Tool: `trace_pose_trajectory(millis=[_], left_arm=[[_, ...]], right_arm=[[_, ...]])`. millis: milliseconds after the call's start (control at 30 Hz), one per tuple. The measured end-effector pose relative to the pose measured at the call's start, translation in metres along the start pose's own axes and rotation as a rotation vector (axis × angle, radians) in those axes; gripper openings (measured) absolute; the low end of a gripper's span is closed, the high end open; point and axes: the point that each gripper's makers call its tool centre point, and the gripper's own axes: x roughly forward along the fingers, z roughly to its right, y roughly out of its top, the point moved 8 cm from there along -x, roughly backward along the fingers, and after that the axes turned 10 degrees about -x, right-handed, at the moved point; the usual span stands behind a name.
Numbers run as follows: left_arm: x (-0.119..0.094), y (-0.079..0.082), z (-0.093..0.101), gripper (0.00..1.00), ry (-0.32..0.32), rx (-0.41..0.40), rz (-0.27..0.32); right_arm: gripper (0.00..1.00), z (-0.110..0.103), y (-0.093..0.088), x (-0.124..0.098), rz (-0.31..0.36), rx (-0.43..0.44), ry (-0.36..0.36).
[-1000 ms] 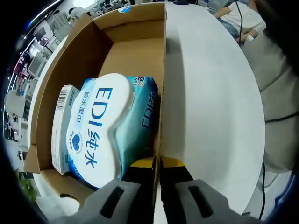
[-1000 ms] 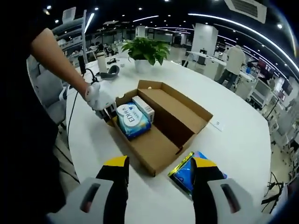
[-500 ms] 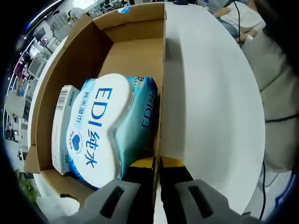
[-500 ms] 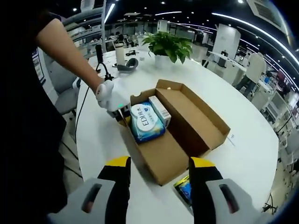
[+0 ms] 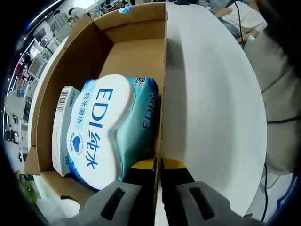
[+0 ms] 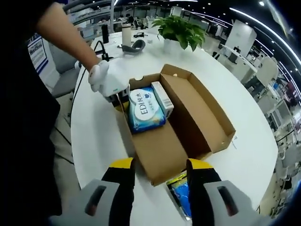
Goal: Operate the shoe box by opening the lid, removing the specified soft item, and placing it in the target area until the item is outside and the box remains undamaged.
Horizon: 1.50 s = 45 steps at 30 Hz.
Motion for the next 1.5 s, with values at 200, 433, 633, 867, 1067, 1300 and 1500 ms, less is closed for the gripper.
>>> trace_pose_trajectory(millis=[200, 433, 633, 867, 1067, 1300, 1500], left_arm=[[0.000, 0.000, 0.000, 0.01, 0.001, 0.003, 0.001], [0.000, 0.000, 0.000, 0.01, 0.002, 0.007, 0.002], [0.000, 0.000, 0.000, 0.01, 0.003, 0.008, 0.002], [0.000, 0.000, 0.001, 0.01, 0.002, 0.007, 0.002], [0.000, 0.000, 0.000, 0.01, 0.003, 0.008, 0.002], [0.000, 0.000, 0.000, 0.01, 0.004, 0.012, 0.003], [0.001, 0.000, 0.000, 0.01, 0.006, 0.015, 0.004]], right_arm=[[0.42, 0.005, 0.020, 0.007, 0.045, 0.001, 0.042], [0.43, 0.016, 0.035, 0.018, 0.088, 0.019, 0.050], [0.25, 0.034, 0.050, 0.030, 0.190, 0.193, -0.043], [0.25, 0.032, 0.066, 0.058, 0.194, 0.096, -0.091], [0.22, 0.029, 0.076, 0.081, 0.187, 0.037, -0.095], [0.22, 0.031, 0.092, 0.097, 0.178, 0.032, -0.075], [0.22, 0.031, 0.099, 0.104, 0.166, 0.026, -0.061]])
